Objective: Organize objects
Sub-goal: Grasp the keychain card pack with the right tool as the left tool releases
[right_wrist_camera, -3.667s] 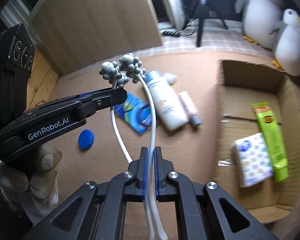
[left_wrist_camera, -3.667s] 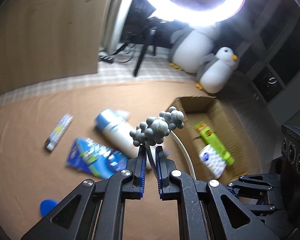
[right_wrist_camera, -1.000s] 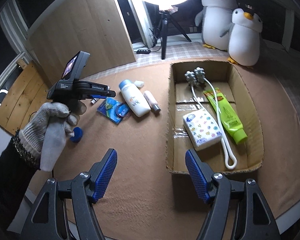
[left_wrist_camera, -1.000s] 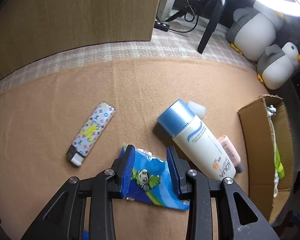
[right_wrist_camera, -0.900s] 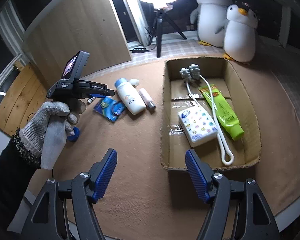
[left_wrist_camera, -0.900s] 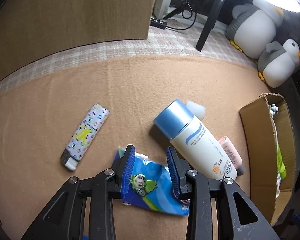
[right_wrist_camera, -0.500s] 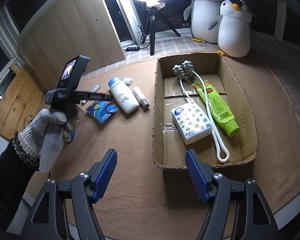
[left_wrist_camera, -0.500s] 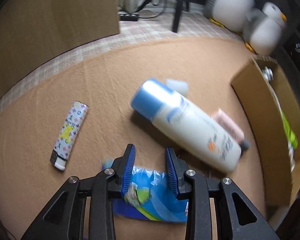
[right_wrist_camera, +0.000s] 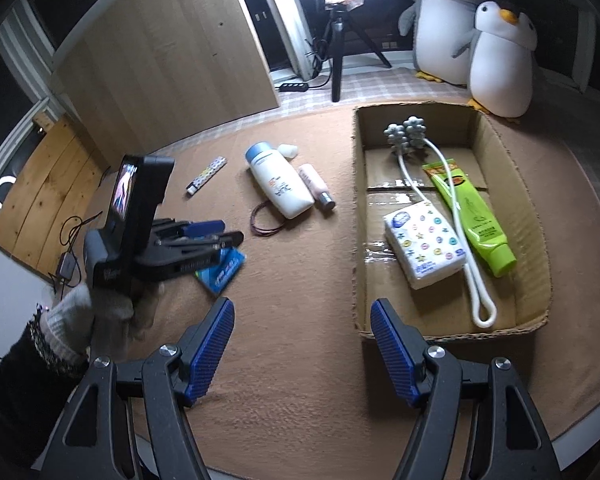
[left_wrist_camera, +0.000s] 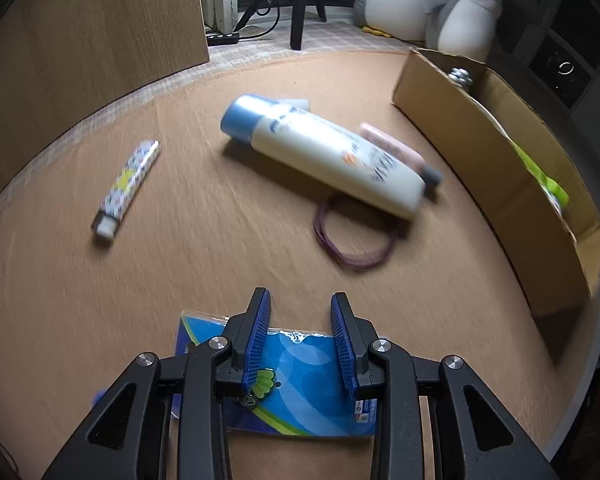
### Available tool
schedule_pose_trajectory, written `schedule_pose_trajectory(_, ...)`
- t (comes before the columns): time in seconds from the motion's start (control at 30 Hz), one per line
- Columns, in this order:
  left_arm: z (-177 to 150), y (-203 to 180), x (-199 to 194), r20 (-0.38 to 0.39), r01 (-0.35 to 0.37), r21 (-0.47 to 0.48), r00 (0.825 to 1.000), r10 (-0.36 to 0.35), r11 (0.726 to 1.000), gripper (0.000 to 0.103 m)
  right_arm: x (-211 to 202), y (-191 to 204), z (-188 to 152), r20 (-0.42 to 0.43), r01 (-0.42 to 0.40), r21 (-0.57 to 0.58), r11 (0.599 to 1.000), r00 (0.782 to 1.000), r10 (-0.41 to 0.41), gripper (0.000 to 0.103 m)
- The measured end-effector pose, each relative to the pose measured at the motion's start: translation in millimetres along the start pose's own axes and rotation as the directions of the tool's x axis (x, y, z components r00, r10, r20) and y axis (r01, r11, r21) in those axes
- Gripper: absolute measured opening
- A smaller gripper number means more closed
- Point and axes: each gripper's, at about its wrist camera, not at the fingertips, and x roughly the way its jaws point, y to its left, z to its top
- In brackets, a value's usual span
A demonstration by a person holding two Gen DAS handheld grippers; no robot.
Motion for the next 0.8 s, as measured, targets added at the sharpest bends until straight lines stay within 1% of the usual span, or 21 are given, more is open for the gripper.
schedule_pose_trajectory(0.2, -27, -7, -17, 0.008, 0.06, -0.002, 0.998, -0.06, 0.998, 0.033, 10, 13, 0, -0.02, -0.032, -0.026, 0.999, 0.999, 0.032, 0.067)
schedule_pose_trajectory(0.3, -37, 0, -37, 0.048, 0.045, -0.045, 0.998, -0.043, 0.998, 0.035, 17, 22, 4, -0.03, -0.067, -0.073, 0.995, 0.997, 0.065, 0.067)
schedule_pose_trajectory(0.37, -48, 9, -57, 0.079, 0.042, -0.088, 0.996, -0.035, 0.995, 0.036, 24, 30, 9, -0.034, -0.084, -0.117, 0.99, 0.996, 0.08, 0.067)
schedule_pose_trajectory(0.43, -62, 21, -72, 0.09, 0.049, -0.145, 0.995, -0.036, 0.988, 0.037, 31, 42, 16, -0.024, -0.088, -0.185, 0.979, 0.996, 0.085, 0.067)
schedule_pose_trajectory(0.5, -81, 34, -85, 0.083, 0.054, -0.209, 0.996, -0.037, 0.976, 0.04, 42, 55, 22, -0.028, -0.1, -0.257, 0.961, 0.995, 0.096, 0.068)
schedule_pose_trajectory(0.53, -94, 41, -92, 0.074, 0.047, -0.243, 0.997, -0.029, 0.969, 0.042, 50, 63, 25, -0.046, -0.121, -0.297, 0.947, 0.993, 0.113, 0.069)
schedule_pose_trajectory(0.57, -100, 45, -95, 0.068, 0.029, -0.259, 0.998, -0.012, 0.966, 0.044, 58, 70, 28, -0.068, -0.138, -0.326, 0.935, 0.99, 0.123, 0.069)
schedule_pose_trajectory(0.6, -110, 49, -102, 0.061, -0.008, -0.271, 0.998, 0.025, 0.962, 0.045, 64, 76, 29, -0.084, -0.146, -0.345, 0.927, 0.989, 0.124, 0.069)
schedule_pose_trajectory(0.63, -118, 53, -106, 0.053, -0.045, -0.279, 0.997, 0.062, 0.959, 0.05, 72, 83, 31, -0.105, -0.154, -0.368, 0.917, 0.987, 0.123, 0.069)
schedule_pose_trajectory(0.67, -125, 56, -110, 0.049, -0.072, -0.289, 0.995, 0.089, 0.955, 0.058, 81, 90, 33, -0.125, -0.158, -0.387, 0.909, 0.985, 0.118, 0.07)
schedule_pose_trajectory(0.7, -132, 60, -114, 0.044, -0.093, -0.303, 0.993, 0.112, 0.948, 0.064, 92, 99, 35, -0.151, -0.152, -0.408, 0.9, 0.984, 0.098, 0.071)
schedule_pose_trajectory(0.73, -139, 63, -119, 0.042, -0.113, -0.323, 0.99, 0.134, 0.94, 0.072, 100, 105, 35, -0.164, -0.144, -0.421, 0.896, 0.983, 0.081, 0.071)
schedule_pose_trajectory(0.77, -147, 67, -126, 0.048, -0.13, -0.341, 0.987, 0.155, 0.931, 0.075, 108, 112, 36, -0.177, -0.14, -0.437, 0.888, 0.982, 0.067, 0.071)
schedule_pose_trajectory(0.8, -153, 70, -131, 0.051, -0.147, -0.354, 0.983, 0.176, 0.924, 0.075, 118, 120, 37, -0.192, -0.137, -0.461, 0.877, 0.98, 0.052, 0.071)
